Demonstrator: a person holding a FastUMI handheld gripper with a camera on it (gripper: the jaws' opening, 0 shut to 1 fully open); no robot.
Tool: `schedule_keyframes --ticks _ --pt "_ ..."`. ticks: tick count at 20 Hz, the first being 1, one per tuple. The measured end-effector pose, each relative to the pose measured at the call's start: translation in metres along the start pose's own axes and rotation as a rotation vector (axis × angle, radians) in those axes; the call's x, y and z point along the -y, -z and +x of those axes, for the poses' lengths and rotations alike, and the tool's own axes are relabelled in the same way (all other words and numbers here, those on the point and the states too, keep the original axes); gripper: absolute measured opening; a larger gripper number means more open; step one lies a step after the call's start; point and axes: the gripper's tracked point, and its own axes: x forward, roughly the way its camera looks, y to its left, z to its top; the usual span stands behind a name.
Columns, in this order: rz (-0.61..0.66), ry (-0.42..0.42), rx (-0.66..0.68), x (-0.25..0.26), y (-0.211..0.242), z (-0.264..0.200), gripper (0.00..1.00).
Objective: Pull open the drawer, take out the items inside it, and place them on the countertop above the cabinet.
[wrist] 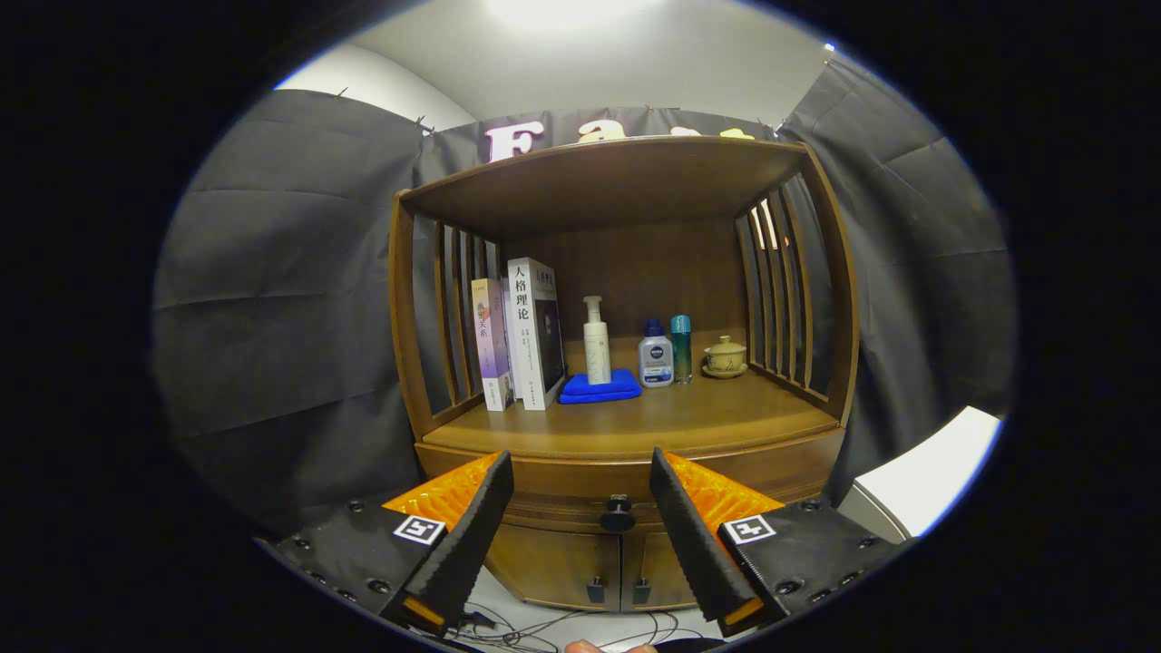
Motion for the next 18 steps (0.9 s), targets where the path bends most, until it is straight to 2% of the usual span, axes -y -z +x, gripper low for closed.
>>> schedule_keyframes --ticks 10,18 --pt "-0.038 0.031 -0.017 0.005 0.014 0.028 0.96" --pt "-0.087 0.046 -0.07 0.011 0.051 0.077 0.96"
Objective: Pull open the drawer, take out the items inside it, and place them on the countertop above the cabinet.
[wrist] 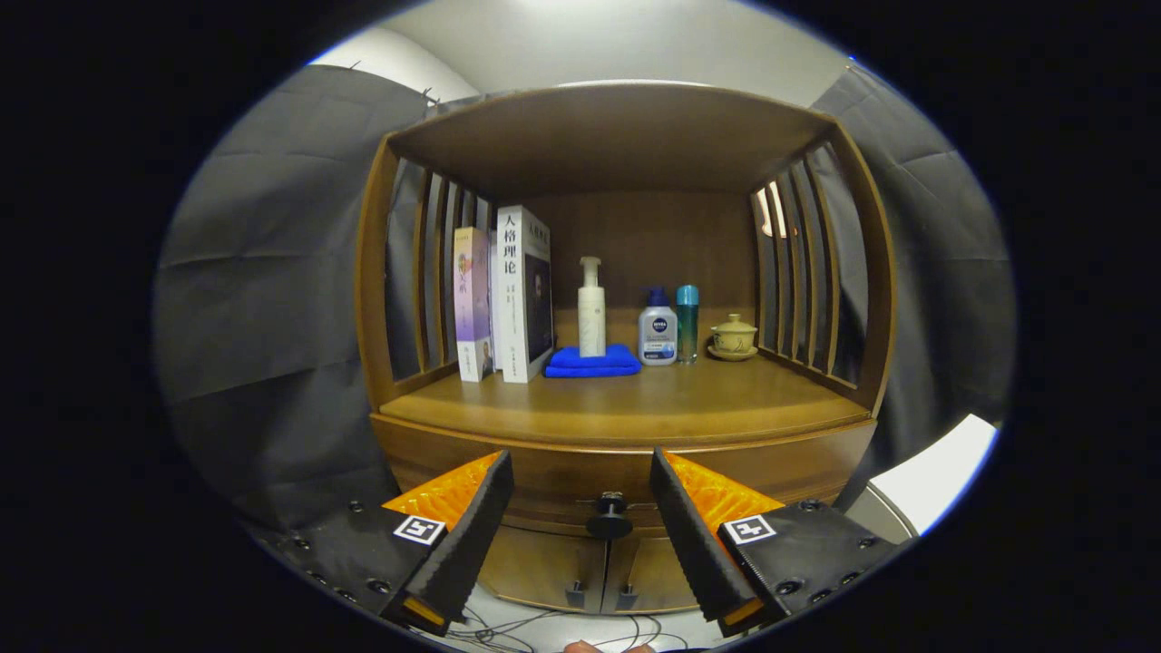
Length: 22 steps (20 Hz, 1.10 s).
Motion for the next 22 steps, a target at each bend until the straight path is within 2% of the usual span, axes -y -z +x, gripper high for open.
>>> schedule_keyframes --ticks 6,13,19,22 --pt "0.031 0.02 -0.076 0.009 0.045 0.038 0.96" --pt "0.033 0.048 -0.14 0.017 0.082 0.061 0.95" --pt "-0.017 0.057 -0.145 0.016 0.087 0.071 0.51" --pt "-0.054 0.081 -0.153 0.017 0.09 0.07 0.5"
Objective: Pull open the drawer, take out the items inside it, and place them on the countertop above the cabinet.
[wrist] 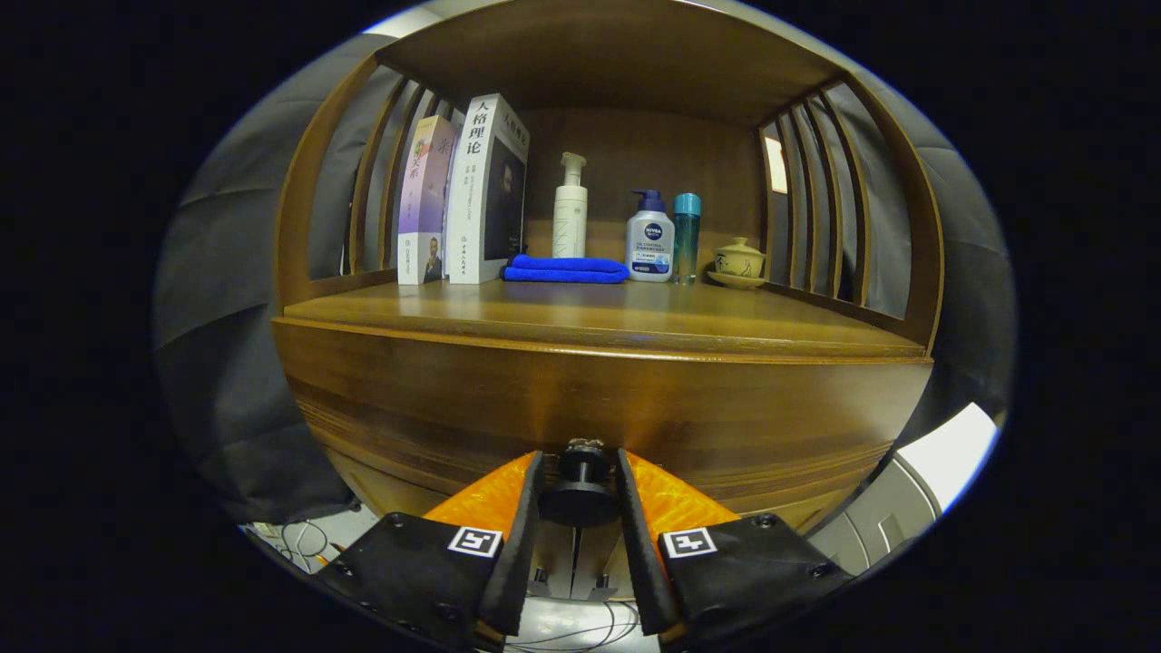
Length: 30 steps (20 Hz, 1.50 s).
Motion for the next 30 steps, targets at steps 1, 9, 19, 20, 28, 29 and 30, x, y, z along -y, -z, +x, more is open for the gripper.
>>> schedule_keyframes --ticks 1,9,19,20,28,29,30 --pt "-0.006 0.005 -0.004 0.0 0.003 0.0 0.49" --pt "0.002 -0.002 0.003 -0.002 0.007 -0.001 0.37" --pt "0.018 -0.046 -0.007 -0.001 0.013 -0.018 0.21" --pt "0.009 -0.044 -0.005 -0.002 0.015 -0.025 0.21" --pt "-0.02 -0.078 -0.003 -0.002 0.031 -0.078 0.21" --pt "-0.025 -0.083 -0.004 -0.002 0.035 -0.084 0.21" --pt "-0.028 -0.088 -0.006 -0.003 0.036 -0.091 0.21"
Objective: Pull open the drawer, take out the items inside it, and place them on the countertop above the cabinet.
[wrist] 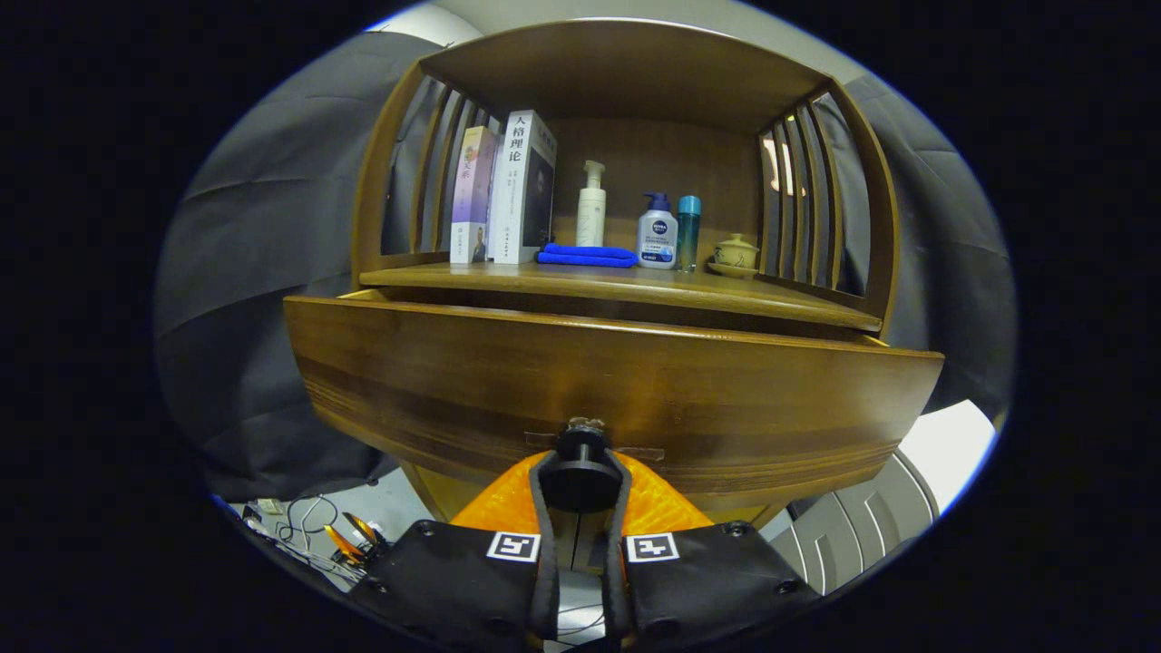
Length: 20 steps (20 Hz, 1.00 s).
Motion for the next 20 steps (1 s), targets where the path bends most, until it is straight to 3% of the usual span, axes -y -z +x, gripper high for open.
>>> schedule_keyframes --ticks 20 --pt "-0.045 -0.087 -0.063 -0.01 0.036 -0.076 0.21"
